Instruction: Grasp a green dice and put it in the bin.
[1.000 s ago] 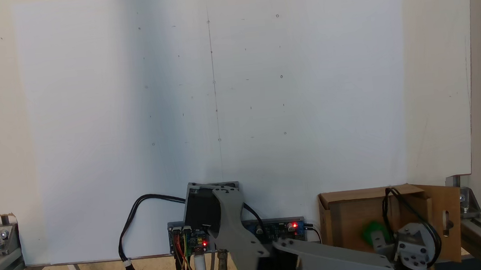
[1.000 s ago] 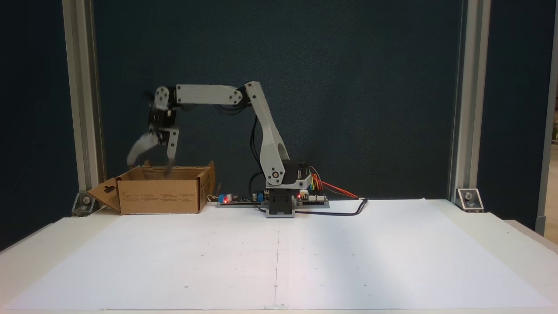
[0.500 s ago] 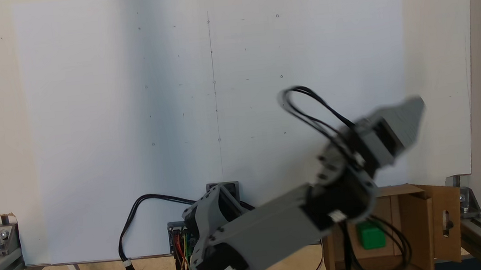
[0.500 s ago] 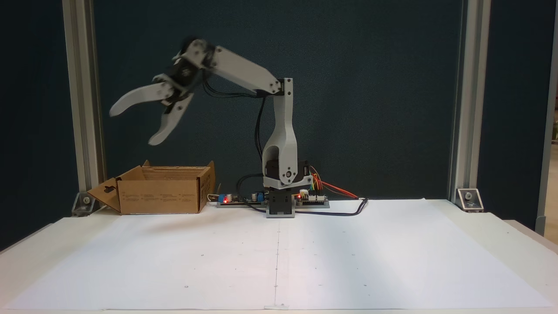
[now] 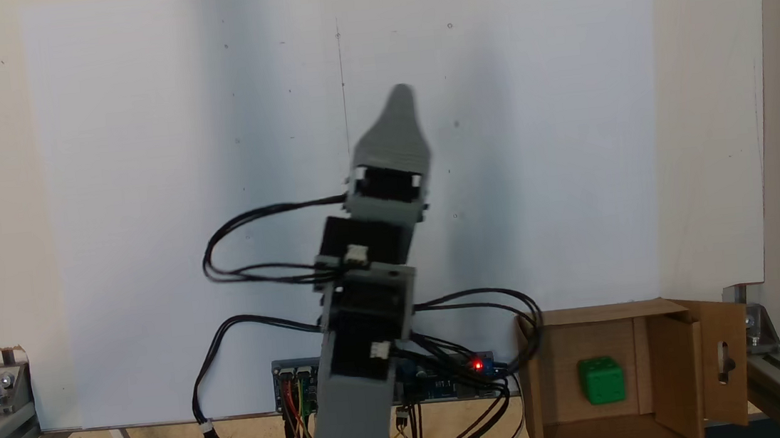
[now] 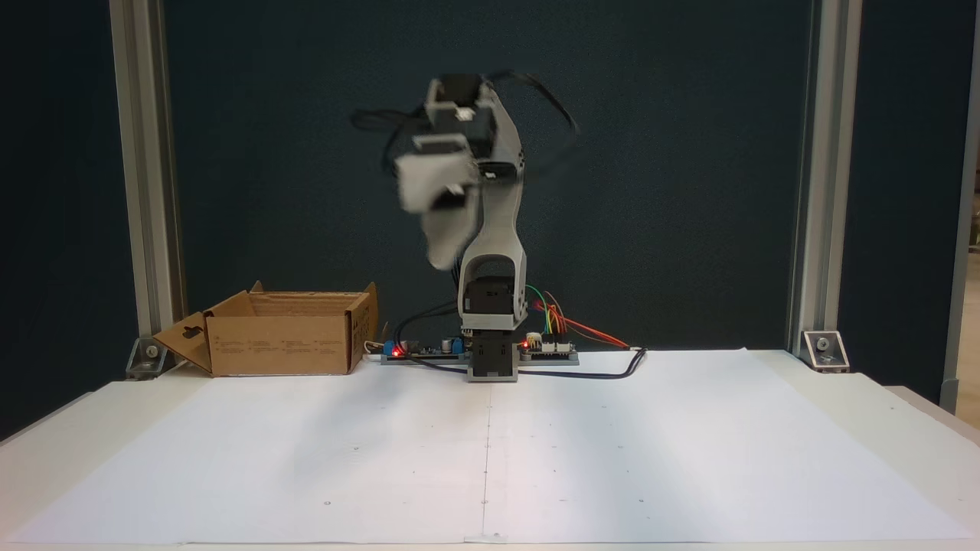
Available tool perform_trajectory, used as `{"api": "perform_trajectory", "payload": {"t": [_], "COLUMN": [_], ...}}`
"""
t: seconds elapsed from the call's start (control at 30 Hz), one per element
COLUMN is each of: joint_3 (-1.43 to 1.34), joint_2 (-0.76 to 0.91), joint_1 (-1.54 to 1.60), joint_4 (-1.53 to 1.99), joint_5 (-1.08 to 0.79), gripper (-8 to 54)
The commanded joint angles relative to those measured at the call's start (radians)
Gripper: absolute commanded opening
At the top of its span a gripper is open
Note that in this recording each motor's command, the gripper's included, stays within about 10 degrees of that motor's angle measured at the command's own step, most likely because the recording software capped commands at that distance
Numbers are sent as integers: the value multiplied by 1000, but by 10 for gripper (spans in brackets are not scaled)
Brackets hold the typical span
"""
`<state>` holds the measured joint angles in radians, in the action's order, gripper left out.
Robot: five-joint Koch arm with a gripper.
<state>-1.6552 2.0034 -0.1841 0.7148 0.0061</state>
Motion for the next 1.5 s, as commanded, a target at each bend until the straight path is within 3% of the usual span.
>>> {"api": "perform_trajectory", "payload": {"t": [0.0, 0.23, 0.47, 0.9, 1.47], "joint_3": [-54, -439, -627, -1028, -1285], "joint_2": [84, 255, 348, 364, 365], "joint_1": [57, 153, 181, 176, 172], "joint_4": [-162, -477, -780, -1337, -2021], "joint_5": [38, 37, 38, 38, 34], "gripper": [453, 451, 447, 439, 439]}}
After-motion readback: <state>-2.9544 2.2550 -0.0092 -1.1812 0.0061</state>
